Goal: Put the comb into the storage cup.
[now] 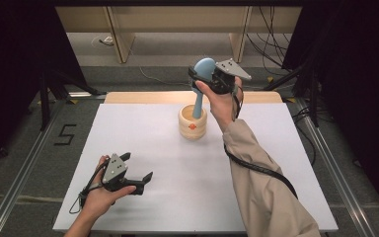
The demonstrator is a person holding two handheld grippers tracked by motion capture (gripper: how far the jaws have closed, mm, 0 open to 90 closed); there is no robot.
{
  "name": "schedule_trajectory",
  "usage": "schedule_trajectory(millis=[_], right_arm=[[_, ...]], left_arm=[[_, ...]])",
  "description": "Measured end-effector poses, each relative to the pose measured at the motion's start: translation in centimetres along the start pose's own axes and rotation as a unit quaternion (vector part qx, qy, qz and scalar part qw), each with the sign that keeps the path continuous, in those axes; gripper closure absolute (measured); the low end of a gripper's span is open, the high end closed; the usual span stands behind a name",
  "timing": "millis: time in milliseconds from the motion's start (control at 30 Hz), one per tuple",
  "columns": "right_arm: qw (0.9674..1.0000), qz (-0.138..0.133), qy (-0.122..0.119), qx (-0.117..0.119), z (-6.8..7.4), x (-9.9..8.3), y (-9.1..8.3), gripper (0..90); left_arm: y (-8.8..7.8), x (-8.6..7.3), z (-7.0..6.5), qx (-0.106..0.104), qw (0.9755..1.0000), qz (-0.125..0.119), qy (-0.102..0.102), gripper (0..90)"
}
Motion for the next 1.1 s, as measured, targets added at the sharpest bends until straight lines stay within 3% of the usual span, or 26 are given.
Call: schedule_trajectory(millis=[1100], right_arm=[[0.9999, 0.009, -0.002, -0.007, -0.4, -1.7, 0.6, 20.4]], left_arm=[[0.0, 0.0, -0.1, -0.001, 1.0, -0.001, -0.001, 0.0]])
Point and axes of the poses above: each handheld gripper's, and its own axes: y roughly forward along the jaws, x roughly out of its top, z roughly to its left, the point moved 8 cm from there along y, roughly forward along the jaws, and after that the axes turned 13 degrees about y, right-handed, at the moved point
